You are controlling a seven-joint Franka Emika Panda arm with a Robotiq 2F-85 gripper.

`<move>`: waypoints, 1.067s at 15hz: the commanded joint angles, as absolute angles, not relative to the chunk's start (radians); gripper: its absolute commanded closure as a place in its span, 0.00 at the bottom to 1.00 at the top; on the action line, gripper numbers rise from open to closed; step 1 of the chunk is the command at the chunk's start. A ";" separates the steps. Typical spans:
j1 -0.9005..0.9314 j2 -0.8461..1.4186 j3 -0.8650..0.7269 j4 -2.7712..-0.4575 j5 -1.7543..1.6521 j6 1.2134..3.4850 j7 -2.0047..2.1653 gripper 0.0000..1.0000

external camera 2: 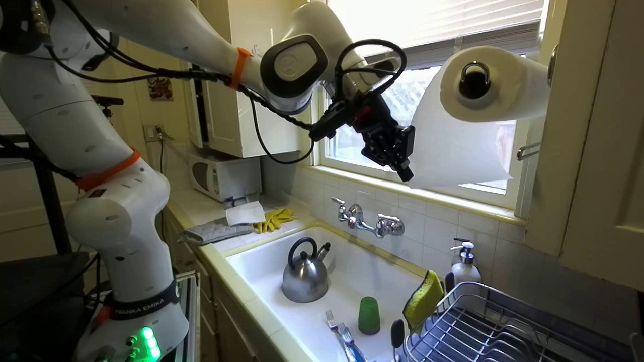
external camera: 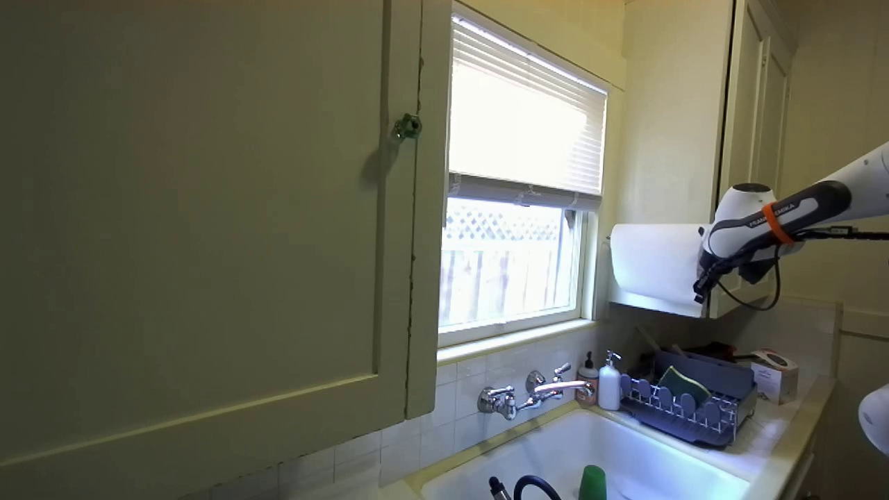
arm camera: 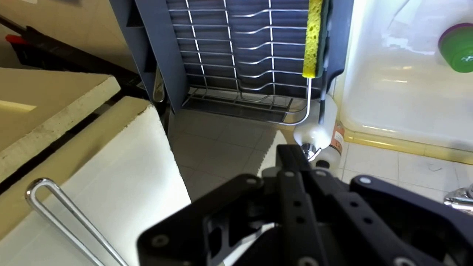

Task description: Partially pull the paper towel roll

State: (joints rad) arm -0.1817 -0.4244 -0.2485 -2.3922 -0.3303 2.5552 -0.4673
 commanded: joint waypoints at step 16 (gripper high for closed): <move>-0.122 -0.413 -0.312 -2.417 -0.204 2.523 -0.611 1.00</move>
